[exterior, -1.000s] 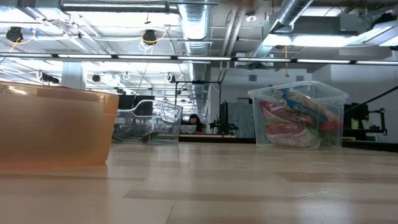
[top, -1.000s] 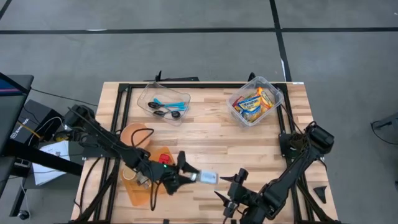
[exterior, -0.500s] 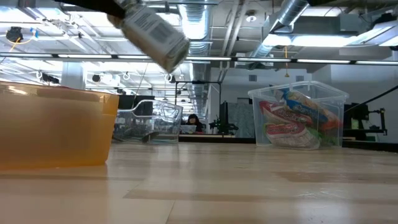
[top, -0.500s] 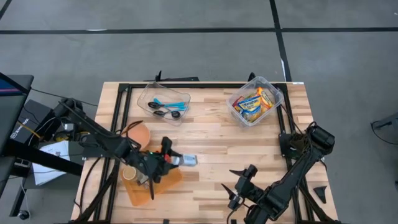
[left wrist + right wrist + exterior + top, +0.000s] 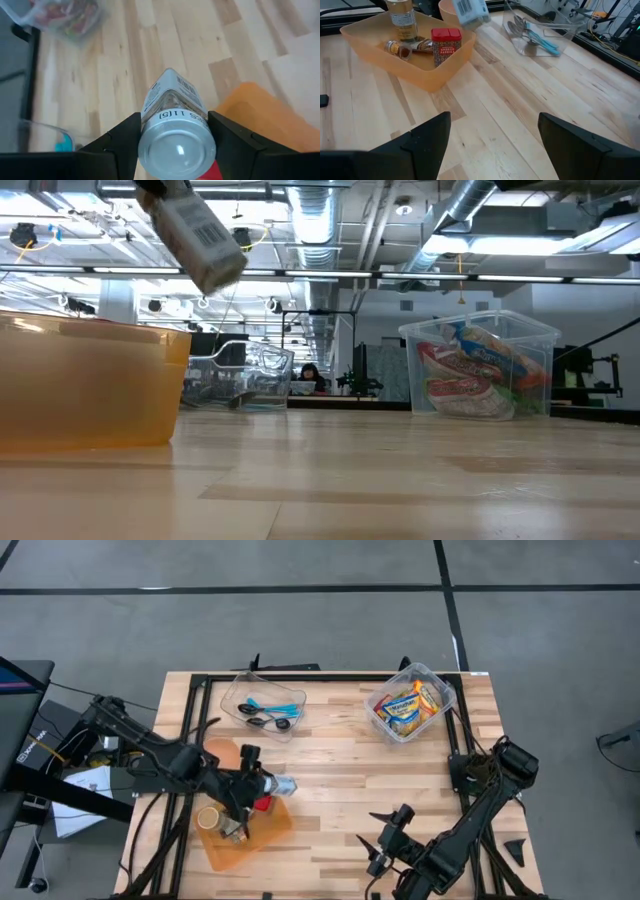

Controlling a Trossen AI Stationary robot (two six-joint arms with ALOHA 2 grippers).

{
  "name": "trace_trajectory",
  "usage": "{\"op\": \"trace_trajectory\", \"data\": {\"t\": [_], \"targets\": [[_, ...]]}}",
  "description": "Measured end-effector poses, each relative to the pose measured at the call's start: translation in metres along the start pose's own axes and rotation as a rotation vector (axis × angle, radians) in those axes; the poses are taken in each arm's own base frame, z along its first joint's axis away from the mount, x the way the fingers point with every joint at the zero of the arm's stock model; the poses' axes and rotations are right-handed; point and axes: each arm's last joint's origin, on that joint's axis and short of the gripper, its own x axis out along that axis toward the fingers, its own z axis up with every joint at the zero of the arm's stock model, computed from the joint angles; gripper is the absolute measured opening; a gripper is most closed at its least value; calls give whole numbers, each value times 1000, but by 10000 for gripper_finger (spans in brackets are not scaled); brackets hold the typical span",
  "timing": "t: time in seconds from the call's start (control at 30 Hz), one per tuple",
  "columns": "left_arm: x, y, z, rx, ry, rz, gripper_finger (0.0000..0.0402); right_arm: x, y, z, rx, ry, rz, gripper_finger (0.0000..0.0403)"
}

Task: Pick & Place Food Item
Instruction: Put the white seasoning bottle into the orange bin

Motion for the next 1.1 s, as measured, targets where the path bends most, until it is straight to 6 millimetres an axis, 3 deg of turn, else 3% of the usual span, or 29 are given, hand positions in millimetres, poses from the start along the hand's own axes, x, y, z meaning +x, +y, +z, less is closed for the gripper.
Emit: {"op": "trace_trajectory", "data": {"t": [0.2, 0.43, 0.73, 1.1], "targets": [[-16, 18, 8, -159, 75, -94, 197, 0, 0, 0, 0, 0, 0, 297], [-14, 25, -1, -318, 224, -207, 197, 0, 0, 0, 1, 3, 1, 297], [-10, 12, -5, -416, 376, -358, 196, -5, 1, -3, 5, 8, 14, 297], [-10, -14, -9, -512, 513, -370, 196, -8, 2, -4, 11, 7, 24, 297]]}}
